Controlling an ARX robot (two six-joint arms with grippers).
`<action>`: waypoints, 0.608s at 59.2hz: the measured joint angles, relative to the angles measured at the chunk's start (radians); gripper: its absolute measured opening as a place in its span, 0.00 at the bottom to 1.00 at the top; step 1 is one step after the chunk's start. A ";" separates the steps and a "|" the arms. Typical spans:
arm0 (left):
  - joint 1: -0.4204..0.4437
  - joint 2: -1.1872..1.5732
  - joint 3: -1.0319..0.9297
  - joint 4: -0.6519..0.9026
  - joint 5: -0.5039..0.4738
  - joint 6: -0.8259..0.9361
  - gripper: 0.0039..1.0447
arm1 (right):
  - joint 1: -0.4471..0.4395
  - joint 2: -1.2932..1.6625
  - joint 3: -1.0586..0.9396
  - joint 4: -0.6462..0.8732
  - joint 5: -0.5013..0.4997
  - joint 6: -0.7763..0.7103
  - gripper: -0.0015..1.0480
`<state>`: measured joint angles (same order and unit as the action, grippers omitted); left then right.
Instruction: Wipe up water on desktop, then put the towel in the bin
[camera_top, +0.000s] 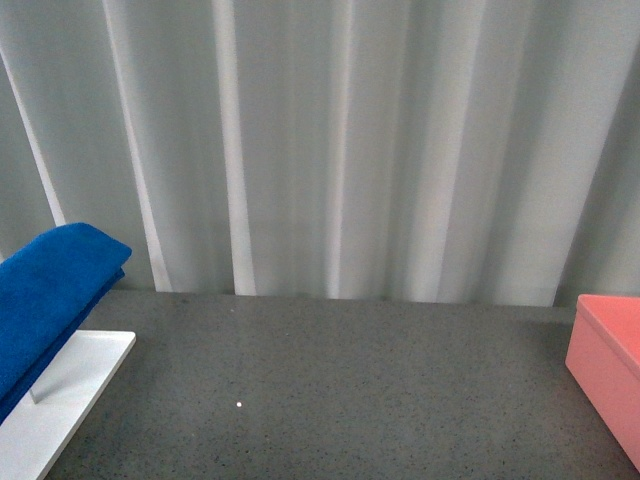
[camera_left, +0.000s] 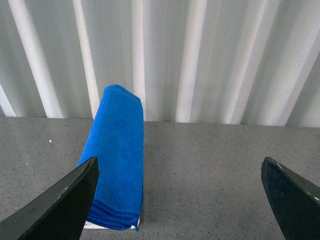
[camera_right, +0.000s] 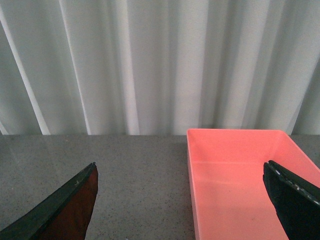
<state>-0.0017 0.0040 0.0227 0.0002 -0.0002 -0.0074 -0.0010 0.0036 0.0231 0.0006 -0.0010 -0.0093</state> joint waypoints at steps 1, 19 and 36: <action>0.000 0.000 0.000 0.000 0.000 0.000 0.94 | 0.000 0.000 0.000 0.000 0.000 0.000 0.93; 0.000 0.000 0.000 0.000 0.000 0.000 0.94 | 0.000 0.000 0.000 0.000 0.000 0.000 0.93; 0.000 0.000 0.000 0.000 0.000 0.000 0.94 | 0.000 0.000 0.000 0.000 0.000 0.000 0.93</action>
<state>-0.0017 0.0040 0.0227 0.0002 -0.0002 -0.0074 -0.0010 0.0036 0.0231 0.0006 -0.0010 -0.0093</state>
